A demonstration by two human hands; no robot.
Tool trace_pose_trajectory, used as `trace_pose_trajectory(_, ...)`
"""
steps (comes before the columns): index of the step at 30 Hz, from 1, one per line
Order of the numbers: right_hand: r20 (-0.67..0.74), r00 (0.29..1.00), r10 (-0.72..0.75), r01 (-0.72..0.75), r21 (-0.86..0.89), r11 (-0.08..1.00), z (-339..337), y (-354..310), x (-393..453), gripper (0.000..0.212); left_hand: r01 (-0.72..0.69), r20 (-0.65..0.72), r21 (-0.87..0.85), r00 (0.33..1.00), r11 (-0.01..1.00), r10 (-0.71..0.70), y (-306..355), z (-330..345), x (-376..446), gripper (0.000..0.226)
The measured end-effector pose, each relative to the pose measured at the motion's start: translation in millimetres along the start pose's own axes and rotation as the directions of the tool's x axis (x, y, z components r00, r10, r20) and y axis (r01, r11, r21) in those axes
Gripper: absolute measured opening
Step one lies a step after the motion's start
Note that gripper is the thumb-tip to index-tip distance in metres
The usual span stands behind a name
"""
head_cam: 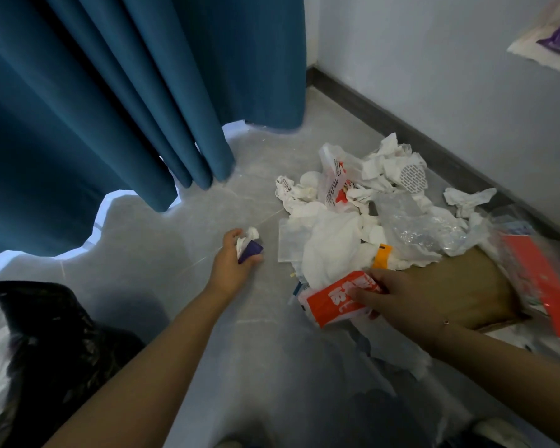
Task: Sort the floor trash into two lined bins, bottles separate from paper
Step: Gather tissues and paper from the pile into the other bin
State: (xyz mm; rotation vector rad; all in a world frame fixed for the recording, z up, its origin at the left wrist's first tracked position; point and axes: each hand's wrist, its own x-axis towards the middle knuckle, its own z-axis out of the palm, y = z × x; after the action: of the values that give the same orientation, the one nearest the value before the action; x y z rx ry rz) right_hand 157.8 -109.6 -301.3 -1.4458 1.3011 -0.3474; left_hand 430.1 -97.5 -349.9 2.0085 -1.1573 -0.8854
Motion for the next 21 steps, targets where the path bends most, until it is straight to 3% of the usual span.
trace_pose_trajectory(3,0.019,1.000,-0.003,0.002,0.019,1.000,-3.1,0.8,-6.2,0.017,0.053,0.105,-0.091,0.994,0.994,-0.043,13.6,2.3,-29.3,0.017)
trace_pose_trajectory(8,0.212,0.976,0.045,-0.060,0.068,0.996,-3.3,-3.7,-28.3,0.016,0.132,0.270,-0.250,0.961,0.959,-0.062,37.5,-1.7,-86.4,0.027)
trace_pose_trajectory(12,0.282,0.959,0.005,-0.045,0.138,0.989,4.5,-10.4,-54.0,0.016,0.136,0.376,-0.262,0.926,0.955,-0.029,57.6,-6.9,-133.5,0.011)
trace_pose_trajectory(16,0.233,0.970,-0.070,0.083,-0.046,0.995,14.6,-12.5,-73.0,0.021,0.186,0.500,-0.242,0.865,0.952,-0.042,65.9,-9.8,-171.2,0.023)
trace_pose_trajectory(21,0.174,0.970,-0.170,0.175,-0.012,0.984,28.4,-7.1,-96.8,0.015,0.197,0.506,-0.232,0.861,0.953,-0.055,63.1,-5.5,-202.5,0.013)
